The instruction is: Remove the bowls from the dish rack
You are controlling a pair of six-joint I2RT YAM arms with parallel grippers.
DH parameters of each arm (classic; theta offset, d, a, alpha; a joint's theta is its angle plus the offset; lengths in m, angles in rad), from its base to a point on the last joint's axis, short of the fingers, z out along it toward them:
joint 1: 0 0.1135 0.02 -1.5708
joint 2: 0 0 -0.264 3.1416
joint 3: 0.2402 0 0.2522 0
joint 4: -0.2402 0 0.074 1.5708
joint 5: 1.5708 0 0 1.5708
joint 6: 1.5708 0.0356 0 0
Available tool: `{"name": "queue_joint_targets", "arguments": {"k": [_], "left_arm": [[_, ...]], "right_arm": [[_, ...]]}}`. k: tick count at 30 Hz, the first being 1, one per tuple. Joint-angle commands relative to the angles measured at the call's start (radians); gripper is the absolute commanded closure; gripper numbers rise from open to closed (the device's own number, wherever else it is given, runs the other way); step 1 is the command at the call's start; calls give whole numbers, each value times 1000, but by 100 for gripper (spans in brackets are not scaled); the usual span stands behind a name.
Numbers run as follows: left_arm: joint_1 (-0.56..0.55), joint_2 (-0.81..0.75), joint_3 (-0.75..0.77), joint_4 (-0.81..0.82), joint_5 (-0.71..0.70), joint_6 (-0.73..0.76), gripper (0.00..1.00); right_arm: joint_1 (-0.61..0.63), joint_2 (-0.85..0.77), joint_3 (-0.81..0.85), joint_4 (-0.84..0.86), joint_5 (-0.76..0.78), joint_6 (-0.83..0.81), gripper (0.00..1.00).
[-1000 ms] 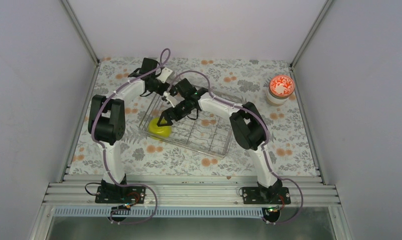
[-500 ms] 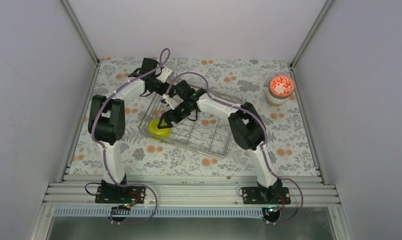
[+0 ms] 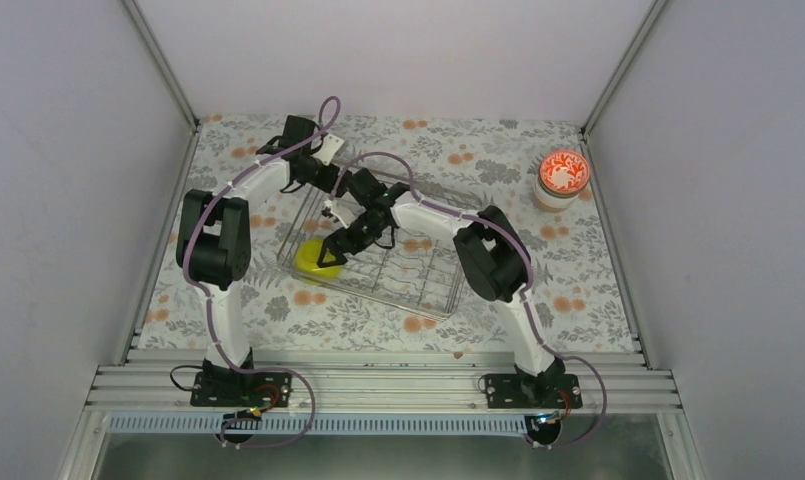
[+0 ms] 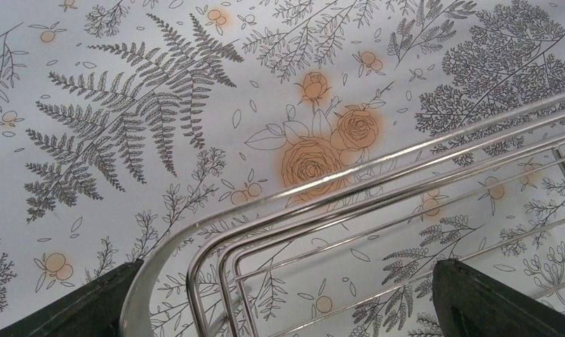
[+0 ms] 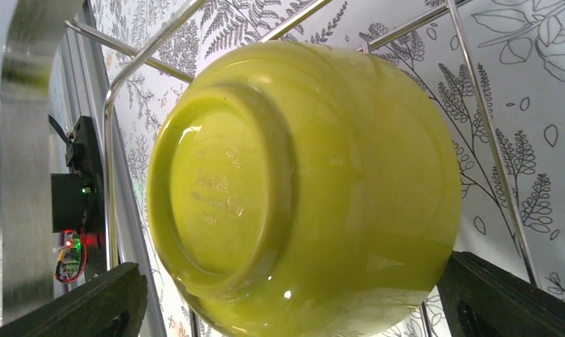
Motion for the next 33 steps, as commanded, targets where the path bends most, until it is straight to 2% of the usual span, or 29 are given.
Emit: {"name": "queue_joint_targets", "arguments": {"k": [1,9,33], "left_arm": [[0,6,6,19,-13,-7,0],[1,10,7,21,-22,-6,0],[5,27,13,18,-39,-7,0]], "right_arm": [[27,-19,53,-28,-72,-3,0],[43,-6,89,-60,-164,-6,0],[89,6,216,-210,-280,-58,0]]}}
